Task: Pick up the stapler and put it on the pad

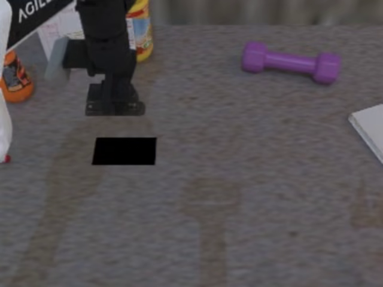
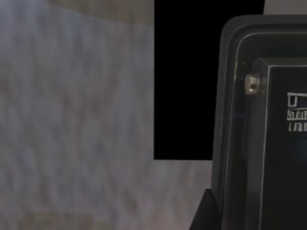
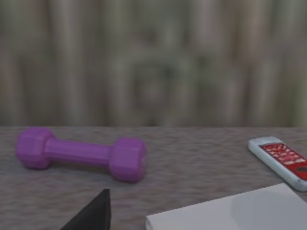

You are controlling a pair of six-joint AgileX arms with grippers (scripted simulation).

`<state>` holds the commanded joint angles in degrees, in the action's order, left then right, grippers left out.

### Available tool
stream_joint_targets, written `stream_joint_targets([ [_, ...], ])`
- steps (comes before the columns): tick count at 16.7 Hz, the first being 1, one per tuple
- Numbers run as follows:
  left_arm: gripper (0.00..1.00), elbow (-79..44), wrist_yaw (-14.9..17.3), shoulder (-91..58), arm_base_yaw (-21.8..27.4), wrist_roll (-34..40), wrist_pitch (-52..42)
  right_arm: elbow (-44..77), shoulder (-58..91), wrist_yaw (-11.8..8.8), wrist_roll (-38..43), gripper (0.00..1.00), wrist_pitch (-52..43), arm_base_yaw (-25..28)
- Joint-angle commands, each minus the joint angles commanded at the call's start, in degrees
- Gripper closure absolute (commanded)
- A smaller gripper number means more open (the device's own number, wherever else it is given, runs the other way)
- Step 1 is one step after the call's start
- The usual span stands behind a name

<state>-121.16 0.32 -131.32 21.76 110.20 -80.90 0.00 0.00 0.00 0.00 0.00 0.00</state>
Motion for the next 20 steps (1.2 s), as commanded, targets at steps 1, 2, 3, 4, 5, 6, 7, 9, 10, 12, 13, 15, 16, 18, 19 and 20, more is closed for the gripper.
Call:
stream_joint_targets([
  [1, 1.00, 0.73, 0.02, 0.02, -0.08, -0.03, 0.76, 0.00, 0.00, 0.00, 0.00, 0.00, 0.00, 0.00],
  [2, 1.00, 2.00, 0.04, -0.01, -0.23, -0.02, 2.12, 0.00, 0.00, 0.00, 0.00, 0.00, 0.00, 0.00],
  [3, 1.00, 3.69, 0.06, -0.13, -0.40, -0.02, 4.08, 0.00, 0.00, 0.00, 0.00, 0.00, 0.00, 0.00],
  [4, 1.00, 5.75, 0.06, -0.35, -0.54, -0.06, 6.53, 0.00, 0.00, 0.00, 0.00, 0.00, 0.00, 0.00],
  [5, 1.00, 8.09, 0.06, -0.68, -0.62, -0.14, 9.32, 0.00, 0.00, 0.00, 0.00, 0.00, 0.00, 0.00],
  [6, 1.00, 10.55, 0.06, -1.03, -0.66, -0.29, 12.27, 0.00, 0.00, 0.00, 0.00, 0.00, 0.00, 0.00],
  [7, 1.00, 12.98, 0.05, -1.38, -0.67, -0.46, 15.11, 0.00, 0.00, 0.00, 0.00, 0.00, 0.00, 0.00],
  [9, 1.00, 16.91, 0.06, -1.93, -0.79, -0.58, 19.34, 0.00, 0.00, 0.00, 0.00, 0.00, 0.00, 0.00],
  [10, 1.00, 18.09, 0.08, -2.09, -0.88, -0.55, 20.55, 0.00, 0.00, 0.00, 0.00, 0.00, 0.00, 0.00],
  [12, 1.00, 18.72, 0.10, -2.19, -0.94, -0.49, 21.21, 0.00, 0.00, 0.00, 0.00, 0.00, 0.00, 0.00],
  [13, 1.00, 18.72, 0.10, -2.19, -0.94, -0.49, 21.21, 0.00, 0.00, 0.00, 0.00, 0.00, 0.00, 0.00],
  [15, 1.00, 18.72, 0.10, -2.19, -0.94, -0.49, 21.21, 0.00, 0.00, 0.00, 0.00, 0.00, 0.00, 0.00],
  [16, 0.92, 18.72, 0.10, -2.19, -0.94, -0.49, 21.21, 0.00, 0.00, 0.00, 0.00, 0.00, 0.00, 0.00],
  [18, 0.77, 18.72, 0.10, -2.19, -0.94, -0.49, 21.21, 0.00, 0.00, 0.00, 0.00, 0.00, 0.00, 0.00],
  [19, 0.70, 18.72, 0.10, -2.19, -0.94, -0.49, 21.21, 0.00, 0.00, 0.00, 0.00, 0.00, 0.00, 0.00],
  [20, 0.62, 18.72, 0.10, -2.19, -0.94, -0.49, 21.21, 0.00, 0.00, 0.00, 0.00, 0.00, 0.00, 0.00],
])
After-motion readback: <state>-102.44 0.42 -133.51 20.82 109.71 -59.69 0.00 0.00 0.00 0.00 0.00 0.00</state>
